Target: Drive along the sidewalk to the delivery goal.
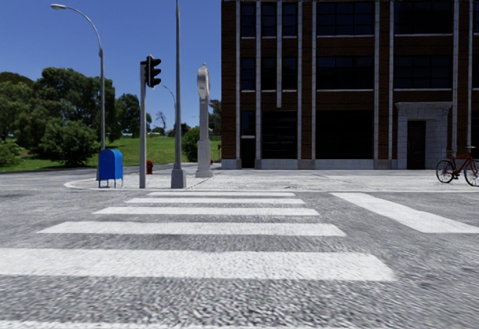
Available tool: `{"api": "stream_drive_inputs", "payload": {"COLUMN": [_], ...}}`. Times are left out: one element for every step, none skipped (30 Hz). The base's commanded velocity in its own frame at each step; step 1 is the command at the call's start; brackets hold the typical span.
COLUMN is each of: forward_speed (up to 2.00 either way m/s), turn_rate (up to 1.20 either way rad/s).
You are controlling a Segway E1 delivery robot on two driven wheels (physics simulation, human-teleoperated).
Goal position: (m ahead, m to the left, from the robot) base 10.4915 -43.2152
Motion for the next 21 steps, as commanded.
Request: {"api": "stream_drive_inputs", "payload": {"forward_speed": [2.0,2.0,2.0,2.0,2.0,2.0,2.0,2.0,2.0,2.0,2.0,2.0,2.0,2.0,2.0,2.0,2.0,2.0,2.0,2.0,2.0], "turn_rate": [0.0,0.0,0.0,0.0,0.0,0.0,0.0,0.0,0.0,0.0,0.0,0.0,0.0,0.0,0.0,0.0,0.0,0.0,0.0,0.0,0.0]}}
